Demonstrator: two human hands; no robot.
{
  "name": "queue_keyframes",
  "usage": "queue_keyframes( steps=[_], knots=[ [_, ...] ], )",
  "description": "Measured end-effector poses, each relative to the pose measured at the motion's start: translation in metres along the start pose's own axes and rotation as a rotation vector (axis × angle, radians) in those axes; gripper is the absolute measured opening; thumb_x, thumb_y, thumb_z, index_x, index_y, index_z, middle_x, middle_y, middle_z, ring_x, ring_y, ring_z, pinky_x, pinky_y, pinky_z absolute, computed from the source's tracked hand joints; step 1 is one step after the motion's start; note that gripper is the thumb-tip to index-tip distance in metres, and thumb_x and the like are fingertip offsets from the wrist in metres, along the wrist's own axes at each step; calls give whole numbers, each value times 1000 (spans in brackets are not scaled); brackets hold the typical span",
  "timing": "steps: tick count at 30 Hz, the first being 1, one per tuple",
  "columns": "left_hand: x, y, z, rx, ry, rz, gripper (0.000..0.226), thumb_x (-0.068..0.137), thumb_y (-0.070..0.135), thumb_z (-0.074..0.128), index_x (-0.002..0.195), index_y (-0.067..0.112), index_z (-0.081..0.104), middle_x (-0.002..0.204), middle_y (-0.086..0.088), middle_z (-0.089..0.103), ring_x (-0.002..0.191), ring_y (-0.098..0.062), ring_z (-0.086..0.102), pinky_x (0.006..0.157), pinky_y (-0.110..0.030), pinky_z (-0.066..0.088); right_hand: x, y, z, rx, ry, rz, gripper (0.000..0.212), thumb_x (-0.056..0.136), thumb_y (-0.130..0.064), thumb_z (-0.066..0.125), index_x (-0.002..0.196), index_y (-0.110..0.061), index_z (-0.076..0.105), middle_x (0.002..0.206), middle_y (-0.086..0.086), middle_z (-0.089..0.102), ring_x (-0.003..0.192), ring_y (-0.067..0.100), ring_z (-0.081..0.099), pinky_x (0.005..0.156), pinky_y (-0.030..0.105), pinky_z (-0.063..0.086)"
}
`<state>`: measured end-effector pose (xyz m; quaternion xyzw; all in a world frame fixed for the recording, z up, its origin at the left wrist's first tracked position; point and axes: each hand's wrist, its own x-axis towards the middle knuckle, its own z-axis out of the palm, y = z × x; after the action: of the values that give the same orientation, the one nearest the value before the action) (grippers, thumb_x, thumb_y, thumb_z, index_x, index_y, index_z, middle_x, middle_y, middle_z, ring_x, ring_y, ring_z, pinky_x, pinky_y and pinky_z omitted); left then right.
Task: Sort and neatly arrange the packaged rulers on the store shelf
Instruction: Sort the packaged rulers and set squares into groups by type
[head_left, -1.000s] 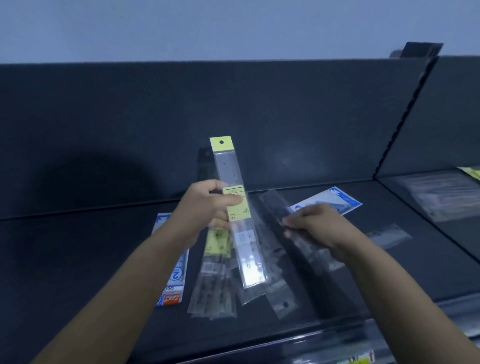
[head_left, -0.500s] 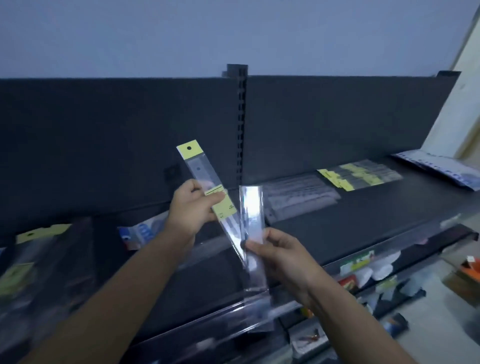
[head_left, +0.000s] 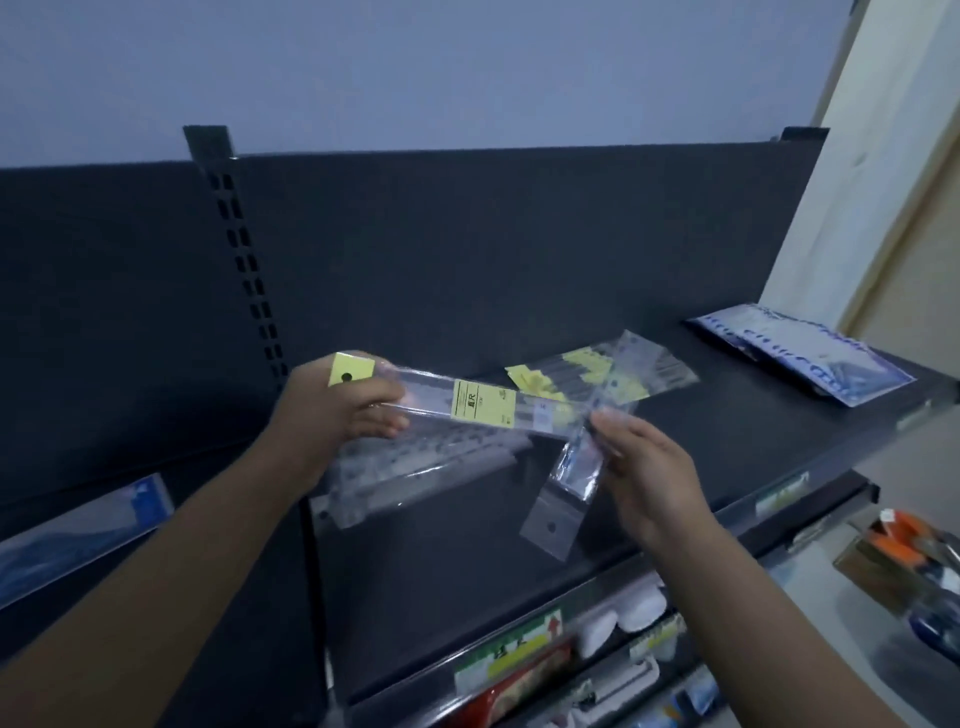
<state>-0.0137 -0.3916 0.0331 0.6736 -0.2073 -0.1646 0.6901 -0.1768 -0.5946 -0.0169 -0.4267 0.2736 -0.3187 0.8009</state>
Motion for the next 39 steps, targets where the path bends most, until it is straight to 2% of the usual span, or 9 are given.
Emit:
queue_keyframes(
  steps=[3, 8, 14, 16, 19, 24, 29, 33, 39],
  knots=[
    [38, -10, 31, 249, -169, 65, 15, 76, -9, 72, 86, 2, 70, 65, -13, 69, 56, -21, 66, 57, -25, 56, 41, -15, -21, 3, 95, -40, 8, 79, 1, 69, 76, -6, 66, 72, 6, 71, 64, 14, 66, 63, 23, 57],
    [88, -29, 106, 567, -459, 36, 14, 74, 9, 81, 85, 16, 75, 69, 3, 74, 65, -8, 67, 62, -23, 50, 94, -41, -52, -8, 186, 9, 13, 83, -6, 69, 94, -1, 68, 85, 8, 70, 71, 16, 66, 71, 28, 55],
    [129, -53, 191, 684, -427, 48, 12, 72, 13, 83, 77, 16, 72, 67, 5, 71, 58, -3, 63, 57, -15, 48, 142, -62, -83, -4, 396, 46, 12, 77, -16, 76, 78, -8, 66, 60, 3, 64, 41, 13, 58, 39, 18, 45],
    [135, -59, 204, 785, -373, 86, 12, 70, 17, 84, 71, 20, 72, 59, 15, 66, 56, 4, 61, 57, -12, 48, 160, -67, -96, -12, 404, 17, 11, 76, -17, 77, 81, -10, 69, 76, 6, 68, 56, 17, 62, 51, 22, 52],
    [136, -67, 212, 910, -267, 130, 6, 70, 17, 81, 74, 19, 76, 66, 11, 70, 65, -1, 65, 65, -20, 53, 181, -75, -109, -54, 393, -61, 20, 75, -12, 78, 93, -6, 73, 94, 14, 72, 92, 30, 68, 89, 43, 54],
    [123, -69, 222, 1105, -144, 48, 11, 65, 27, 81, 70, 22, 72, 73, 11, 67, 67, 0, 59, 65, -24, 53, 206, -86, -123, -53, 207, -76, 12, 77, -6, 75, 90, -5, 73, 90, 13, 72, 91, 27, 67, 94, 45, 52],
    [105, -60, 240, 866, 43, 98, 14, 82, 28, 74, 83, 15, 72, 84, 1, 68, 76, -14, 62, 74, -27, 49, 202, -80, -121, -59, -65, 27, 17, 82, 3, 67, 84, -13, 60, 76, 13, 53, 69, 21, 55, 53, 29, 53],
    [84, -39, 243, 495, -93, -101, 18, 89, 26, 66, 95, 10, 71, 84, -9, 73, 66, -15, 63, 69, -27, 52, 179, -68, -96, -21, -266, 141, 26, 79, 8, 67, 91, -10, 53, 85, 15, 60, 73, 25, 65, 58, 32, 56],
    [50, -33, 162, 479, -73, -93, 10, 85, 11, 69, 94, 8, 71, 68, -5, 70, 57, -9, 58, 54, -20, 47, 151, -46, -58, 1, -306, 155, 30, 80, 4, 69, 102, -9, 54, 84, 18, 61, 68, 23, 67, 61, 33, 57]
  ],
)
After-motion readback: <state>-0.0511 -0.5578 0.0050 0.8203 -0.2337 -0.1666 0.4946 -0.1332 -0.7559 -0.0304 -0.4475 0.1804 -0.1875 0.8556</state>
